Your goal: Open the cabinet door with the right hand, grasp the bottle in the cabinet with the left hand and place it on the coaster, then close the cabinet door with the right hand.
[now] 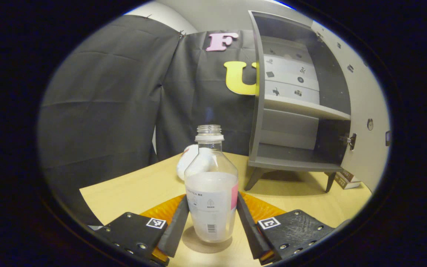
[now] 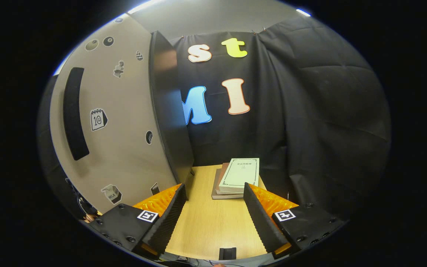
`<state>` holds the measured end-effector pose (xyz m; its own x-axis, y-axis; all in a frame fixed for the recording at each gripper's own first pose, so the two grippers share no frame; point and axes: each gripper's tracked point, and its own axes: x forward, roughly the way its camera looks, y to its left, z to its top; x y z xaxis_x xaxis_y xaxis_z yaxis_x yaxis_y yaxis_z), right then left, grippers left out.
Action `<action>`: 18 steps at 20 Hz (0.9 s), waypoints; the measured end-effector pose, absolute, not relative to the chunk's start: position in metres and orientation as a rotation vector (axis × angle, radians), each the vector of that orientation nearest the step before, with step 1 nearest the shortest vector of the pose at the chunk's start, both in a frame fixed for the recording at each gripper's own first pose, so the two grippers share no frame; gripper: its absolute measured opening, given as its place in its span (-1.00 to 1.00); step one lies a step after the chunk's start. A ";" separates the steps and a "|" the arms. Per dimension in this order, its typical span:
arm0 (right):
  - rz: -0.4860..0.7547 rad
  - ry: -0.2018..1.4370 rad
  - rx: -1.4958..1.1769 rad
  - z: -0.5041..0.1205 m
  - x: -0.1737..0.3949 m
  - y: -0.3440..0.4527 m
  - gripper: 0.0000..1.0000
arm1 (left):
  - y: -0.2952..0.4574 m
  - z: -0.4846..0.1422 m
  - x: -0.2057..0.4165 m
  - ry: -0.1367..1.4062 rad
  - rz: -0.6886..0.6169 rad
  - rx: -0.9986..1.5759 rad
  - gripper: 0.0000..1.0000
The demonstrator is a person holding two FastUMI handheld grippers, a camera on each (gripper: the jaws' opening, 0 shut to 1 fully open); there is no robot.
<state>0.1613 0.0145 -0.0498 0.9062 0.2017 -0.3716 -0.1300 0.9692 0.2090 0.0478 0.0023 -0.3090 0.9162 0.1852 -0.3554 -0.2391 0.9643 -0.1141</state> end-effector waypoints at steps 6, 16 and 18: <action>0.154 0.419 0.200 -0.056 0.164 0.008 0.95 | 0.000 -0.330 0.048 0.372 0.227 -0.132 0.45; 0.165 0.433 0.192 -0.060 0.166 0.016 0.96 | -0.013 -0.343 0.036 0.407 0.238 -0.106 0.45; 0.173 0.434 0.192 -0.060 0.167 0.019 0.96 | -0.013 -0.340 0.031 0.412 0.241 -0.085 0.59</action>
